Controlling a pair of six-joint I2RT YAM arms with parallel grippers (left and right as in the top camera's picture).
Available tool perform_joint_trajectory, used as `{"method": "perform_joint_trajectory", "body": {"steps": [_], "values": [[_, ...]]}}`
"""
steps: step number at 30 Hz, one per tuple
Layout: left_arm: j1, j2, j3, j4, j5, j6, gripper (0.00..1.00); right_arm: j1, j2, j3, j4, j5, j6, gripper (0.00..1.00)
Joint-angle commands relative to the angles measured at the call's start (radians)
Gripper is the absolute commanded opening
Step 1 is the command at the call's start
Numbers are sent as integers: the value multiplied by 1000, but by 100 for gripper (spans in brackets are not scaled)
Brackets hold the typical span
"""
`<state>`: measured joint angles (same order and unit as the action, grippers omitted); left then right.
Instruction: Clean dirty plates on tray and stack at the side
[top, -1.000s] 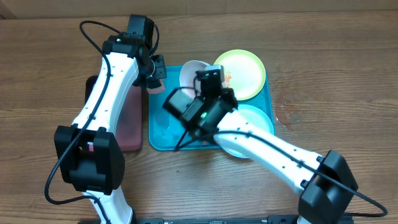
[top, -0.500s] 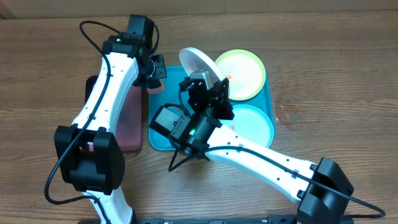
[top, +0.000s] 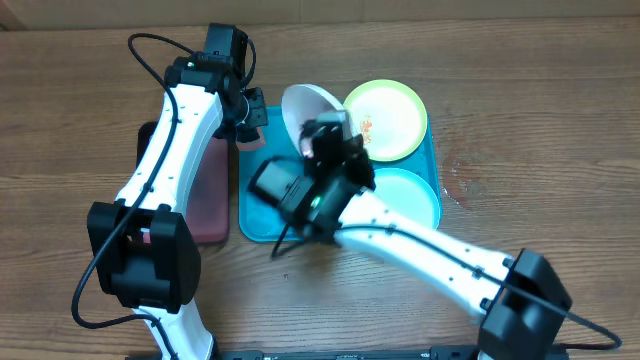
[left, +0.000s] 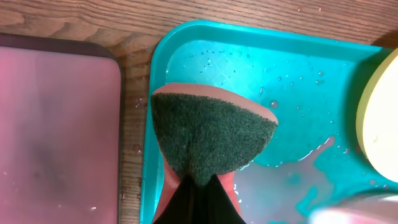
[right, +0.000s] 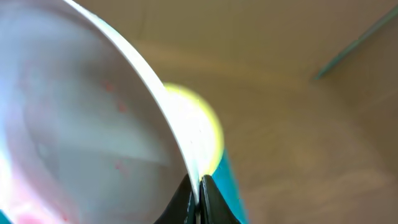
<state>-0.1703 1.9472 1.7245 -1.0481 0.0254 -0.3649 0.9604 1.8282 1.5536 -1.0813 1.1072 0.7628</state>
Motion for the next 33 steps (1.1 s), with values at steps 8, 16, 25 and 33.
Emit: {"method": "perform_joint_trajectory", "body": {"steps": [8, 16, 25, 33], "values": [[-8, 11, 12, 1, 8, -10, 4, -230, 35, -83, 158, -809, 41, 4], [-8, 11, 12, 1, 8, -10, 4, -249, 37, -249, 346, -953, 40, 10], [-8, 11, 12, 2, 9, -10, 4, -273, 37, -262, 410, -1070, -237, 55], [-8, 11, 12, 2, 9, -10, 4, -423, 37, -249, 500, -1207, -506, 43]]}}
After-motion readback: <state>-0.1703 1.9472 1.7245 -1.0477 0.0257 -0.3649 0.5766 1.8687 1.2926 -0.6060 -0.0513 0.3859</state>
